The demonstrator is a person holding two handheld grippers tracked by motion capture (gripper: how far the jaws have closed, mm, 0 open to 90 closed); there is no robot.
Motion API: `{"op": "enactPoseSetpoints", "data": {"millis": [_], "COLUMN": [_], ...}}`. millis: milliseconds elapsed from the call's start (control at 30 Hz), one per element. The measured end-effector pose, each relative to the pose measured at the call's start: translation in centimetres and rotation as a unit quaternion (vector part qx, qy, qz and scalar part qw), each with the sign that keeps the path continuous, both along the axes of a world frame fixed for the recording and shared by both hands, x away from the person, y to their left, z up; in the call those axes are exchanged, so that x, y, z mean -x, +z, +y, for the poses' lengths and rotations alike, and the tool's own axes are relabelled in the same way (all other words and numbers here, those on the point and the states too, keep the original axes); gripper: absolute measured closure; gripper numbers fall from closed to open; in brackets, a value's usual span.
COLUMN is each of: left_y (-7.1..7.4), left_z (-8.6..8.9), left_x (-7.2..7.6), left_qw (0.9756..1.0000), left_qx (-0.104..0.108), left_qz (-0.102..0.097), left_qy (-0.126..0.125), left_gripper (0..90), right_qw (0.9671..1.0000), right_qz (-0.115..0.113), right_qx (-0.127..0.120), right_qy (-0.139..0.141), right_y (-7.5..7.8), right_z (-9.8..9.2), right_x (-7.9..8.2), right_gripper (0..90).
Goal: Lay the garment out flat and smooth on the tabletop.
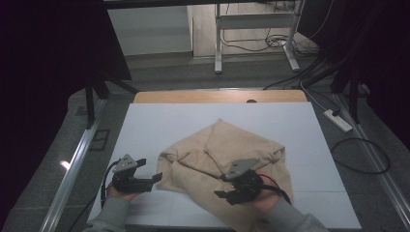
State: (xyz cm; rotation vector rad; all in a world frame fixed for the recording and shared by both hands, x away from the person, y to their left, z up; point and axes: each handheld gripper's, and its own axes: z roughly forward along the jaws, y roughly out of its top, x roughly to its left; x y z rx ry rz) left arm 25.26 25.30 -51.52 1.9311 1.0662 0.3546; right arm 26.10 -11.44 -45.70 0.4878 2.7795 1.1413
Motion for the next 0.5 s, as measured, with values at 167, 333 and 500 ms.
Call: {"op": "enactPoseSetpoints", "data": {"millis": [167, 333, 500], "left_y": [0.0, 0.0, 0.0], "left_z": [0.1, 0.1, 0.1], "left_x": [0.1, 0.0, 0.1], "left_qw": [1.0000, 1.0000, 1.0000], "left_qx": [0.000, 0.000, 0.000], "left_qz": [-0.001, -0.001, -0.002], "left_qy": [0.001, 0.000, 0.000], "left_gripper": [10.6, 10.6, 10.6], "right_qw": [0.9995, 0.9976, 0.9967], "right_qz": [0.000, -0.018, -0.030], "right_qx": [0.010, 0.044, 0.068], "right_qy": [0.031, 0.049, 0.032], "right_y": [-1.3, -2.7, -4.1], "right_z": [4.7, 8.2, 9.5], "right_x": [-0.3, -0.2, -1.3], "right_gripper": [47.2, 45.4, 44.8]}}
